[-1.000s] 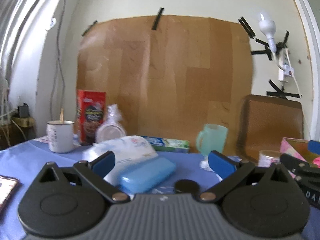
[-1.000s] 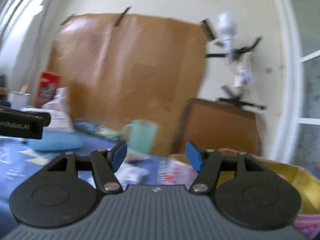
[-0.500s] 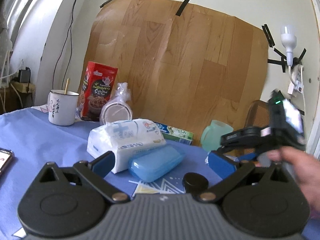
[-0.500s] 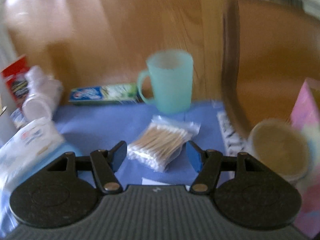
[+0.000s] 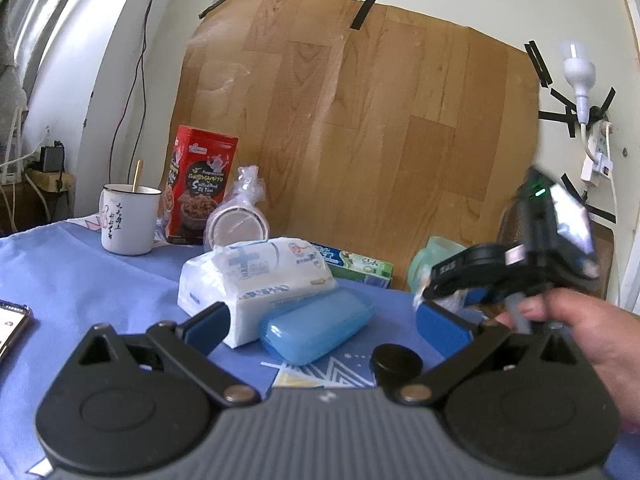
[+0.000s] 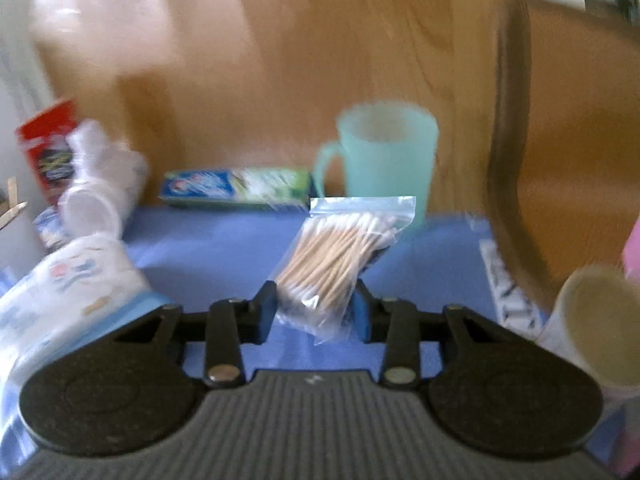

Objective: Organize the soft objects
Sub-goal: 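Reach the right gripper to the cotton swab bag and grasp it, then lift the cotton swab bag with the right gripper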

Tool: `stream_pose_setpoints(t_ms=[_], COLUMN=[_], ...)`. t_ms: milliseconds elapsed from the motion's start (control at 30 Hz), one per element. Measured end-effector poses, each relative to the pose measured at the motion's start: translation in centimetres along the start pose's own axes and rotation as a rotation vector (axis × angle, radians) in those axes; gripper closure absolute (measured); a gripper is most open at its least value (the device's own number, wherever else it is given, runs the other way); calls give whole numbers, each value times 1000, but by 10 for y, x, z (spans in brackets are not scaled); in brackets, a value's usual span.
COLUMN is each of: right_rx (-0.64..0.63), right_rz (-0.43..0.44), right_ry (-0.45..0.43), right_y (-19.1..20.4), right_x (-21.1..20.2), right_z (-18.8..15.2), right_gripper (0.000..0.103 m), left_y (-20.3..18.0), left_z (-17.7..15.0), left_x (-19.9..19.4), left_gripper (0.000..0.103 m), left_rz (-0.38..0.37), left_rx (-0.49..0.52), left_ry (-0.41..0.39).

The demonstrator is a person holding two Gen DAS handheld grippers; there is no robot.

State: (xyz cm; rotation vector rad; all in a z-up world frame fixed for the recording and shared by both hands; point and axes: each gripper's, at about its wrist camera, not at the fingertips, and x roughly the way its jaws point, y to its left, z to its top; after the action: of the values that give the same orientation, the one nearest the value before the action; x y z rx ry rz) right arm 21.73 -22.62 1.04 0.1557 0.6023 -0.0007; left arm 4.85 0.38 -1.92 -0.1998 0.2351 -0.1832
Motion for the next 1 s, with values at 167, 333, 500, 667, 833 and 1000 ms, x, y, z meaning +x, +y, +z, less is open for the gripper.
stream_pose_setpoints(t_ms=[167,333,500,667,833,1000], right_rx=[-63,-93,-51,-32,-18,8], right_rz=[113,217,302,288,275,289], right_ry=[-130,-157,-58,-3,-17,-35], right_y=[2,-21,-46,-47,-45,-51], right_x=[-77,-150,-190,-194,-188,-189], right_z=[-13,-52,-108,-157,-164,-170], right_gripper=[61,61,60,60,59,57], left_y=[2,3,-4,-16,-20,-23], left_z=[0,0,-1,-4,-6,-7], left_x=[1,2,5,8,9,11], left_gripper=[0,0,0,0,0,0], left_rz=[-3,-13,-40,-74,-102,-85], left_rx=[-14,-12,31,98,125,136], left_ry=[5,20,43,76,98,112])
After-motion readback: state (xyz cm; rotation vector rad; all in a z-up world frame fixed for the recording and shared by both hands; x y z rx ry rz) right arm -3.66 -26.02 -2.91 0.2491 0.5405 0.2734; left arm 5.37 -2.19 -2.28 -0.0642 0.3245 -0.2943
